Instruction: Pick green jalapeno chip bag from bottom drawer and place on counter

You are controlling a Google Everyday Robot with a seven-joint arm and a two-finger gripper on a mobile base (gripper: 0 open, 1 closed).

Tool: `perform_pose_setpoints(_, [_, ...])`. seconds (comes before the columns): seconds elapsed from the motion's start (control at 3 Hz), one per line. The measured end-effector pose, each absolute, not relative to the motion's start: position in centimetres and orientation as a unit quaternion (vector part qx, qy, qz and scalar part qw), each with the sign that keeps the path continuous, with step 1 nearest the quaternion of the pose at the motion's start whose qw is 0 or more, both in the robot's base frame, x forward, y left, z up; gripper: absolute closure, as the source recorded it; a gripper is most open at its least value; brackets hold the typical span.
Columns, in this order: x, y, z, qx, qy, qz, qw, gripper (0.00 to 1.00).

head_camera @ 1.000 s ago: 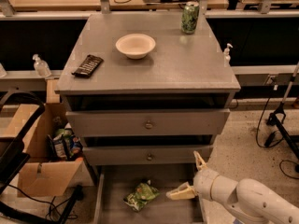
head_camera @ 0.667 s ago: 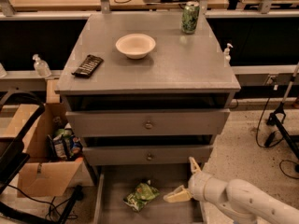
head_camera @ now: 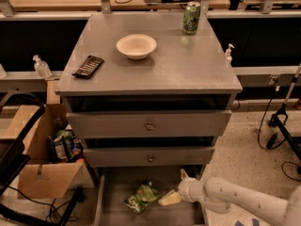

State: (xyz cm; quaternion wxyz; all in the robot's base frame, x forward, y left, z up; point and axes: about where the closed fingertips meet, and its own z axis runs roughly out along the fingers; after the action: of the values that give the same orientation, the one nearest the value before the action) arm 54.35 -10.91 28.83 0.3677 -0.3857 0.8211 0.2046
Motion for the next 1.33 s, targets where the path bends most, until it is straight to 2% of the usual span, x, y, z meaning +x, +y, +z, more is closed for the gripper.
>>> perform_pose_setpoints(0.33, [55.2,-9.9,24.6,-0.385,0.830,0.216,0.341,0.00])
perform_pose_setpoints(1.0, [55.7,-8.3,23.4,-0.394,0.825,0.230,0.334,0.00])
perform_pose_setpoints(1.33, [56.5,-3.6,18.7,-0.418,0.813,0.278,0.293,0.00])
